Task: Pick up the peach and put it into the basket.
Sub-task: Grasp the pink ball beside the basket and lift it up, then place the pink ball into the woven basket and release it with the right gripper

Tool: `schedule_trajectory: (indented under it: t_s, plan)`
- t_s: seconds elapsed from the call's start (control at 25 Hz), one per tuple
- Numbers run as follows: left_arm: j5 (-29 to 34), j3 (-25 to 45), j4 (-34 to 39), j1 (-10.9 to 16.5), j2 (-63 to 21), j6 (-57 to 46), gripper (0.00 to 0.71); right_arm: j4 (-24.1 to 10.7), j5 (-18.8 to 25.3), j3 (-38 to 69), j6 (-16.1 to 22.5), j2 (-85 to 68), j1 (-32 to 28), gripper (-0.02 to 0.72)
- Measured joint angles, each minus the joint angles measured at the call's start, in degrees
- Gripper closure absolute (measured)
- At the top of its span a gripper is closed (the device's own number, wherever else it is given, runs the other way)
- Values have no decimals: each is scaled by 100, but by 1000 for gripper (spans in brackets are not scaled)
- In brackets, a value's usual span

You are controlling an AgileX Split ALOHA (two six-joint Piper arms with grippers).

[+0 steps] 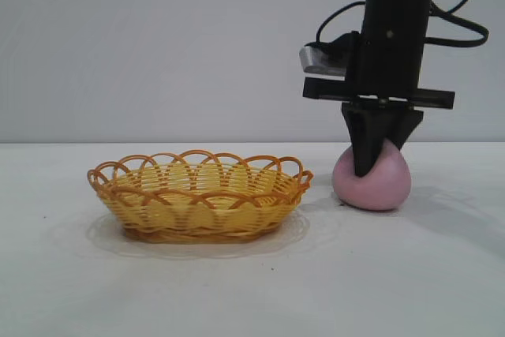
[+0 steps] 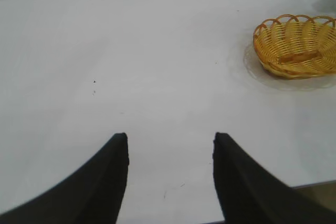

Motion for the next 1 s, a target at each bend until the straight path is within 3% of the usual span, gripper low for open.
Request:
schedule_trajectory:
  t_s: [0.04, 0.28, 0.72, 0.8, 1.0]
  plan:
    - [0, 0, -9, 0, 0, 0, 352, -8, -90, 11, -22, -238, 104, 703]
    - [0, 0, -9, 0, 0, 0, 352, 114, -329, -8, -208, -1070, 1150, 703]
    - [0, 0, -9, 0, 0, 0, 352, 507, -726, 52, -495, 187, 1719, 703]
    - [0, 0, -9, 0, 0, 0, 352, 507, -760, 52, -483, 173, 1719, 652]
    - [0, 0, -9, 0, 0, 0, 352, 342, -747, 52, -297, -235, 1719, 279]
